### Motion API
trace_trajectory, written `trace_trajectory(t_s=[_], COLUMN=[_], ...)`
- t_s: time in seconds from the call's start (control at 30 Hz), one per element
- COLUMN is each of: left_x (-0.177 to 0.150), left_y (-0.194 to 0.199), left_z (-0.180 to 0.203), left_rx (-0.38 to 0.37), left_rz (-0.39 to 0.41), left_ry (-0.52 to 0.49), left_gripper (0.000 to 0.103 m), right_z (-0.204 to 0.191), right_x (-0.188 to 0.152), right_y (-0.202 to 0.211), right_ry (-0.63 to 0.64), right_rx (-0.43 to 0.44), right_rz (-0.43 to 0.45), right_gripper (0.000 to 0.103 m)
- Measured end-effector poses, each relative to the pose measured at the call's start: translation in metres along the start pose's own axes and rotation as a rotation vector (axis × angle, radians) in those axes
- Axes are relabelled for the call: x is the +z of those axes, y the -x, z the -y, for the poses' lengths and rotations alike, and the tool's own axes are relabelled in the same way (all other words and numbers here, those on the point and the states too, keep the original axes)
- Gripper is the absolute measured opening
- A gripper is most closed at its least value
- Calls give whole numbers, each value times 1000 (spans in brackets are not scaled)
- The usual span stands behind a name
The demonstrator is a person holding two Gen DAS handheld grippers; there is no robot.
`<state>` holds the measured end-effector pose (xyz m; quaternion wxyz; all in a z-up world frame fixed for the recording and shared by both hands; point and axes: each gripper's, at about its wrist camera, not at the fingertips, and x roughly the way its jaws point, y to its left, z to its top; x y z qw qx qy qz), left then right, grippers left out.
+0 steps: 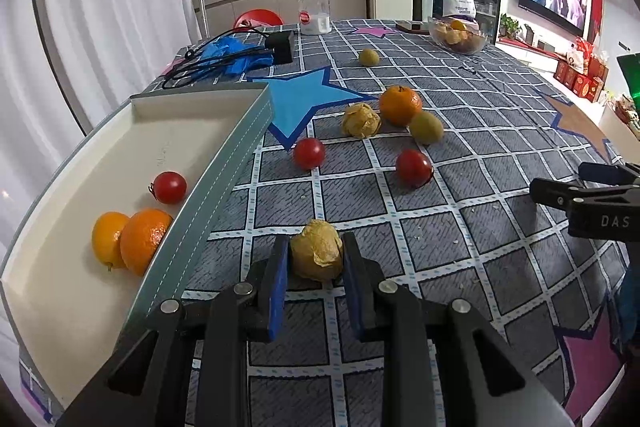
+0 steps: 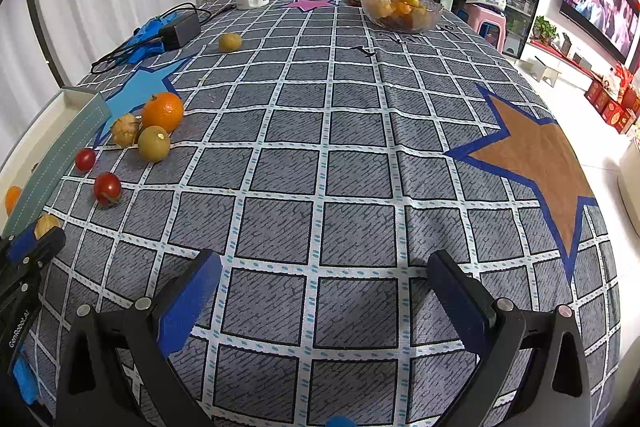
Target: Organize fruits
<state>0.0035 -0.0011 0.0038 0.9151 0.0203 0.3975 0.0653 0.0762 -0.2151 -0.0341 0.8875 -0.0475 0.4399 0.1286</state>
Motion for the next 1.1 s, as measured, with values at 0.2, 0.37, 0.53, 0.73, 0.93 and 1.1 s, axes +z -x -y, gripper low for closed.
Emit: trace_trajectory(t_s=[0.2, 0.37, 0.53, 0.73, 0.93, 1.1], left_x=[0, 0, -1, -1, -1, -1], left_y=[0, 1, 1, 2, 2, 2], left_z=[-2, -3, -2, -2, -2, -2], left_rx=[-8, -17, -18, -24, -25, -25], left_rz=[0, -1, -1, -1, -1, -1], left_ry=[5, 9, 9, 11, 11, 10], left_gripper=[28, 28, 28, 28, 28, 28], right_z=[0, 0, 0, -1, -1, -1], right_x=[0, 0, 0, 0, 0, 0], right_y=[0, 0, 0, 0, 0, 0], right_ry=[0, 0, 1, 1, 1, 1], right_rx=[0, -1, -1, -1, -2, -2], right_rz=[0, -1, -1, -1, -1, -1], right_gripper=[103, 103, 103, 103, 103, 103])
